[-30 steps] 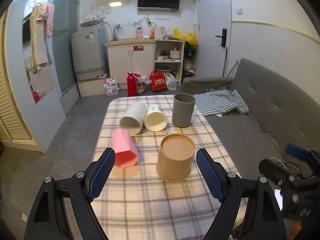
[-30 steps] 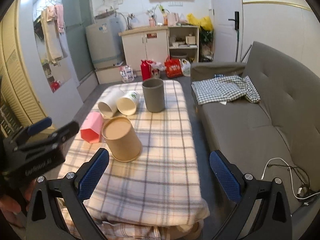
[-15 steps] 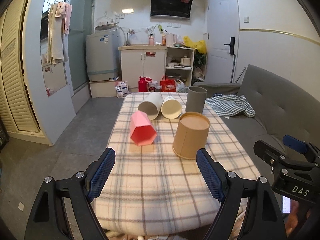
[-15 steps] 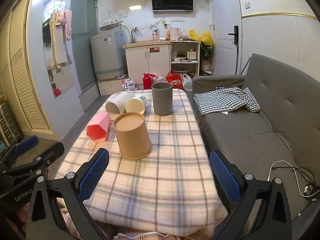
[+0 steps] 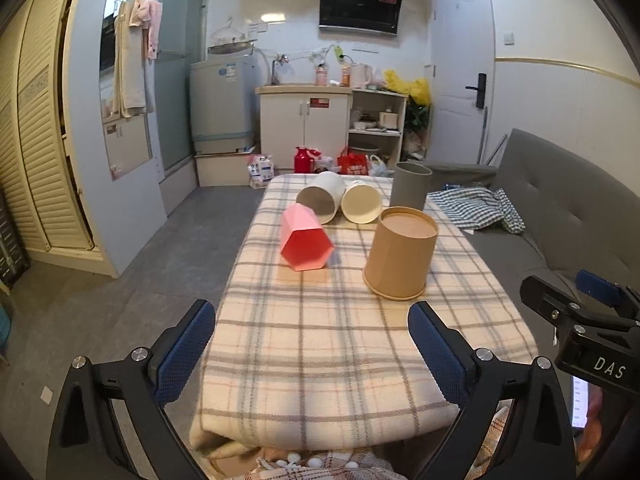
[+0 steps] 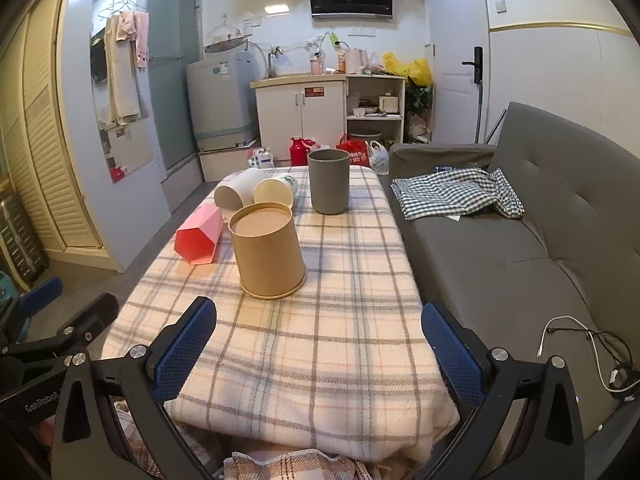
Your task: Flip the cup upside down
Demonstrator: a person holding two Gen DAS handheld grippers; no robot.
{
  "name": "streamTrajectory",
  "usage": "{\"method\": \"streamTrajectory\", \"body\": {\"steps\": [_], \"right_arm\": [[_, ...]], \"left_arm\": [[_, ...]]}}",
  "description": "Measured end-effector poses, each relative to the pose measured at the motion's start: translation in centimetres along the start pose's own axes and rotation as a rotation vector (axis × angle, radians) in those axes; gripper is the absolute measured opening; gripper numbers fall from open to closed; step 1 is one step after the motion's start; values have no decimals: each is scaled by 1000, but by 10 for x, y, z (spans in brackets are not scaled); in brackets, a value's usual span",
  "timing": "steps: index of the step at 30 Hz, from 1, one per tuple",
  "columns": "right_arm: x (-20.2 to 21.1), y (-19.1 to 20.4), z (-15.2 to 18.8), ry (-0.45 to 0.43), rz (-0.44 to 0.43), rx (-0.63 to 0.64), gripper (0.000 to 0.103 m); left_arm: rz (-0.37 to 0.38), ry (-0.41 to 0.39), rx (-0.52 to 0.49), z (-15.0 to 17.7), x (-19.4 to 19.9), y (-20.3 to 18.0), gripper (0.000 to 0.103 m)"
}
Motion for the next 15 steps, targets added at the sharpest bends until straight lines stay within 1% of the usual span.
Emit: {"method": "streamTrajectory", "body": {"steps": [15], "right_arm": [[-2,-2,1,12,5,-8,103]], "left_arm": [[0,13,-1,3,-1,4,103]]}}
Point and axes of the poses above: each gripper's, at about its wrist camera, not at the fingertips, and x roughly against the way its jaws point, y to its left, z to its underside, the point moved 3 cm from there along -x, roughly the way its jaws point, and after that the axes turned 13 degrees about -z, right-handed, at the moved point
